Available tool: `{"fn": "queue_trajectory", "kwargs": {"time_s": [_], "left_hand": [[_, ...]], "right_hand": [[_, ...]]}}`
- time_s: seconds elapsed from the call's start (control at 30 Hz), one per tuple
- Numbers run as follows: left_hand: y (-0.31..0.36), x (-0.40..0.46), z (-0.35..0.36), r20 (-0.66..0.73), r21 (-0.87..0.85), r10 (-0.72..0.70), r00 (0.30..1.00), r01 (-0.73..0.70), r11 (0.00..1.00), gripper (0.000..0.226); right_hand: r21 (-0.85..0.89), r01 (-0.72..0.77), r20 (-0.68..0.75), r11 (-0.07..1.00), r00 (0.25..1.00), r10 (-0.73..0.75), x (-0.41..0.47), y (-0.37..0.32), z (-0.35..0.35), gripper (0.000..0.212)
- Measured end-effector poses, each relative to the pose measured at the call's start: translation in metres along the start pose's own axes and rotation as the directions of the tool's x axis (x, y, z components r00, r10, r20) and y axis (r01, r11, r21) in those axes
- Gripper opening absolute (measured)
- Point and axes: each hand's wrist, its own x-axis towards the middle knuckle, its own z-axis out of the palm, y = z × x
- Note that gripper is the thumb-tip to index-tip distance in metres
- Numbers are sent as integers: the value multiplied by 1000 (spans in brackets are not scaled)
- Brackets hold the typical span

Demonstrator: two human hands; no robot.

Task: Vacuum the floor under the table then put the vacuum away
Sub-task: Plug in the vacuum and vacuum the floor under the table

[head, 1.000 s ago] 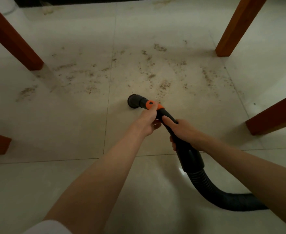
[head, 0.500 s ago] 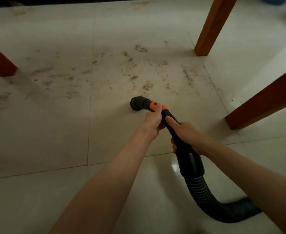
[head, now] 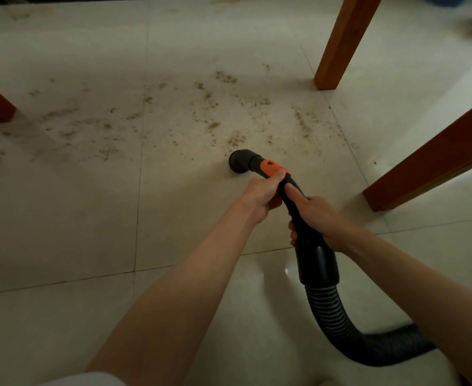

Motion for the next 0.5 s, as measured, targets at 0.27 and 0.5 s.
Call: {"fn": "queue_trajectory", "kwargs": {"time_s": [0.27, 0.5], "left_hand": [[-7, 2, -9, -4, -105, -36, 999, 35, 994, 17], [-12, -4, -5, 38, -105, -48, 998, 52, 993, 26]], "right_hand": [[-21, -61, 122, 998, 991, 63, -7, -7, -2, 46], [1, -49, 71, 999, 996, 48, -14, 2, -4, 46]]}}
